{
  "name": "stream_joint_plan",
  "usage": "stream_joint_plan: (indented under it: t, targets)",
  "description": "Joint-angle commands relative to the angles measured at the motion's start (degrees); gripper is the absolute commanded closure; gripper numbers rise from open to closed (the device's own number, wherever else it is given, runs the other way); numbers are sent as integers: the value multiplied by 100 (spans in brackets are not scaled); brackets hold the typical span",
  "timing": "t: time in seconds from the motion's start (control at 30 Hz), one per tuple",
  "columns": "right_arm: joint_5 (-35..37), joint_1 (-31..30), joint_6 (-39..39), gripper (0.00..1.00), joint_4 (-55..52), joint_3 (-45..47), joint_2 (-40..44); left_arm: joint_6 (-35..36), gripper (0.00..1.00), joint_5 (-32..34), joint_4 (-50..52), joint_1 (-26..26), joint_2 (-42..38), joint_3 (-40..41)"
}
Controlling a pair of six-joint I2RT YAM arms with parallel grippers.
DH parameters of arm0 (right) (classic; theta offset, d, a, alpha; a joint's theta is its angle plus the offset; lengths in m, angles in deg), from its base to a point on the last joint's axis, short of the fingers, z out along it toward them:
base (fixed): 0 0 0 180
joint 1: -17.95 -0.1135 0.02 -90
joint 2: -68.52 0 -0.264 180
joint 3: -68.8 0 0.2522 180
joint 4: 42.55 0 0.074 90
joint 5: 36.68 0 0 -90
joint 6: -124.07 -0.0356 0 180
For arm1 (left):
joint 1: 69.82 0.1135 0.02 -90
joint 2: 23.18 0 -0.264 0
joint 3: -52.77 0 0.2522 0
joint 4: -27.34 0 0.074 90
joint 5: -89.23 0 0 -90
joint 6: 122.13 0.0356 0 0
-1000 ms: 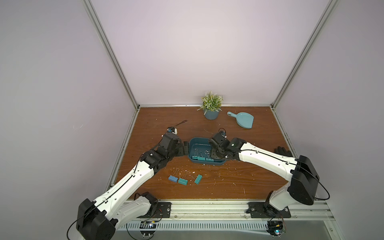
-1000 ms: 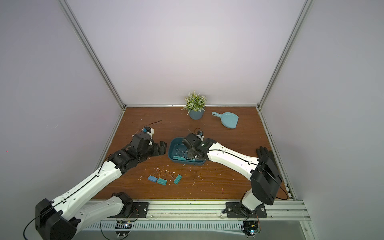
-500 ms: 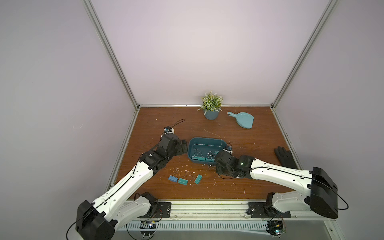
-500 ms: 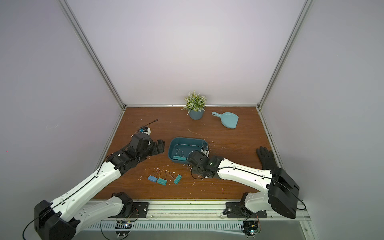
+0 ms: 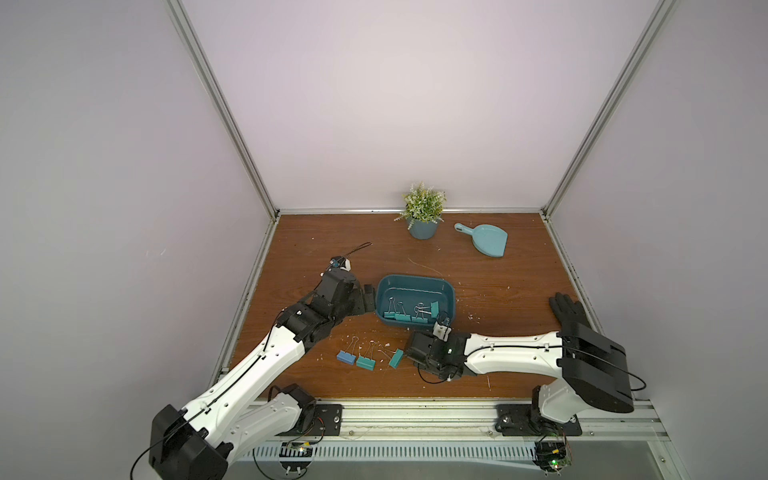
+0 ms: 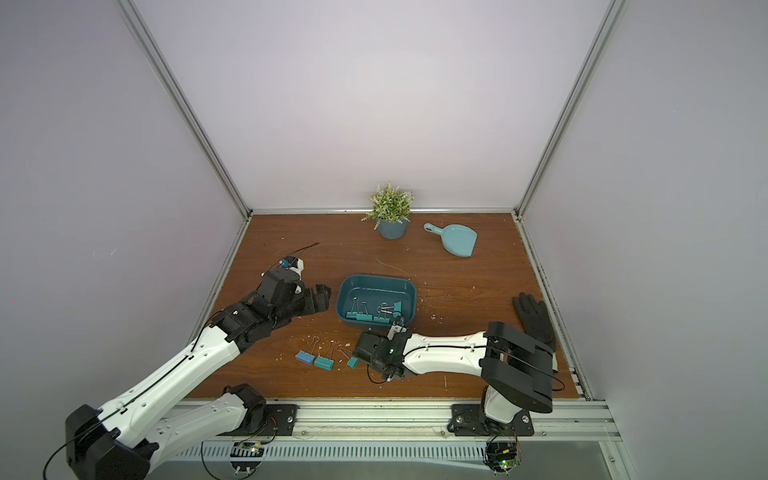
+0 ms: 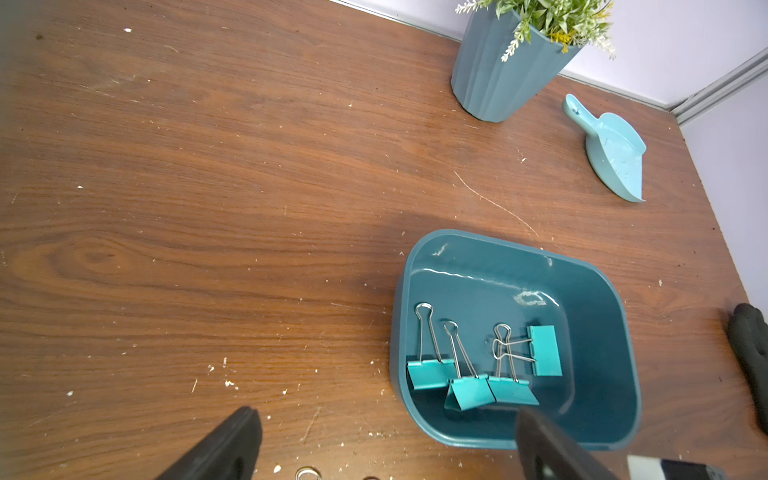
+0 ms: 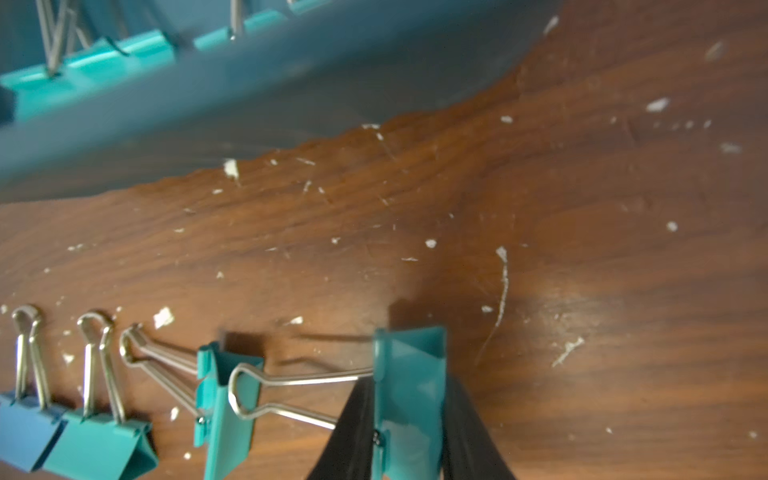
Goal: Take out the binder clips from the storage box
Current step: Place the binder clip at the center of the board.
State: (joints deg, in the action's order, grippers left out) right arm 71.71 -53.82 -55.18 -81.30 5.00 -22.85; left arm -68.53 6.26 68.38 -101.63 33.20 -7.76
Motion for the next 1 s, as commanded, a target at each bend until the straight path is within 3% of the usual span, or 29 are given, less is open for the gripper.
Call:
stream_joint_plan:
  t: [0.0,0.4,0.53,0.67,0.97]
  targets:
    - [308,-46,-613,72,71,-163,-80,154,1,-157,145,76,-127,27]
    - [460,-99,-1107,67,-233,-390,-289,230,1,-254,199,66,-127,8]
    - [397,-92,-1131,56,-81,-293,-207,221,1,-260,200,69,-110,-12]
    - [275,-91,-939,36,-94,-456,-258,221,1,-276,195,62,-44,-30]
    - [626,7,-81,15,-640,-869,366,493,1,-633,-143,68,348,-99]
